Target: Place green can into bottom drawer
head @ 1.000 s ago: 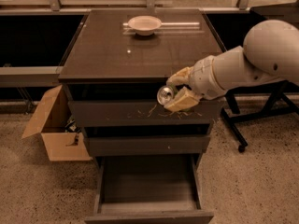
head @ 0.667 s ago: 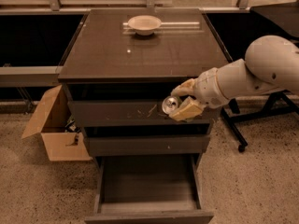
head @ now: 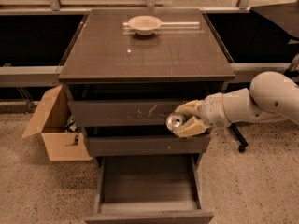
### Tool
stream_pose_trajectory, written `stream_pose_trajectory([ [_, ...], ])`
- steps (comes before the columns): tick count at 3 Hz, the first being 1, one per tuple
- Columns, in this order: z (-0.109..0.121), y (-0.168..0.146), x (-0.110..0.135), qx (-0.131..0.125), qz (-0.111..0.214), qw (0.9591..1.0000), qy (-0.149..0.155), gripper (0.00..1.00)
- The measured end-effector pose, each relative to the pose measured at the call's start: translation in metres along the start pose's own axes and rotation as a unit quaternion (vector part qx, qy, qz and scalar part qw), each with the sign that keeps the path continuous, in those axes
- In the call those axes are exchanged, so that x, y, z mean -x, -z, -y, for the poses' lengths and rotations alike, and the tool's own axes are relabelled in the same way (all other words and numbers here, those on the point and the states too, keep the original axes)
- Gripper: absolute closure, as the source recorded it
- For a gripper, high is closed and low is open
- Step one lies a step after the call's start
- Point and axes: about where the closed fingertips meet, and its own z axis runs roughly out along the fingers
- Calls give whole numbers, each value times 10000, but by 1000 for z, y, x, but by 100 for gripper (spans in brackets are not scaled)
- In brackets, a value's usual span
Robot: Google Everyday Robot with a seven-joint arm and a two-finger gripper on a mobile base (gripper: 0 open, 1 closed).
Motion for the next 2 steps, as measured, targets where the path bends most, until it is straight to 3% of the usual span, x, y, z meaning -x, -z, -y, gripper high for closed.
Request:
stream_pose_trajectory([
  [1, -13, -33, -37, -18, 186, 9996, -194, 100],
  [2, -20, -58, -66, 123, 268, 9986, -436, 100],
])
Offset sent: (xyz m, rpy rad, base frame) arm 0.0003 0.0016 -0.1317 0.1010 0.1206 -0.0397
